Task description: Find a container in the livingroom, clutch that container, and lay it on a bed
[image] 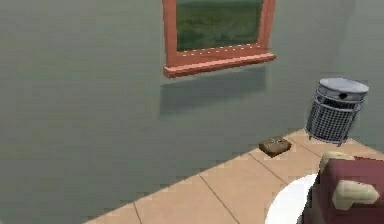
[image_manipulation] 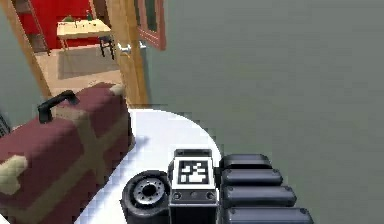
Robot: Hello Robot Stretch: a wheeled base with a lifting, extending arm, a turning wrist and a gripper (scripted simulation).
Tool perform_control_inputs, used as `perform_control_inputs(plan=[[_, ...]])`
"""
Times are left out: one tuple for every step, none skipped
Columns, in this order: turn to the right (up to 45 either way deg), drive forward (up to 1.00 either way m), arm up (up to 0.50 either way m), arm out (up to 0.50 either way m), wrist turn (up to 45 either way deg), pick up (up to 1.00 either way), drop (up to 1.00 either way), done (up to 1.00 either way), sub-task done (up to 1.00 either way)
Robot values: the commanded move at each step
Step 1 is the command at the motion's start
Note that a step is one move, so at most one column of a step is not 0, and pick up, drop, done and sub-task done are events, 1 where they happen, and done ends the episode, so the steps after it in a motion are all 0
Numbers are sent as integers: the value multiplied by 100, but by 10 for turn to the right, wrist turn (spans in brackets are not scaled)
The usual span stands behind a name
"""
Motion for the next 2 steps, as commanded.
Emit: perform_control_inputs(plan=[[0, 65, 0, 0, 0, 0, 0, 0, 0], [30, 0, 0, 0, 0, 0, 0, 0, 0]])
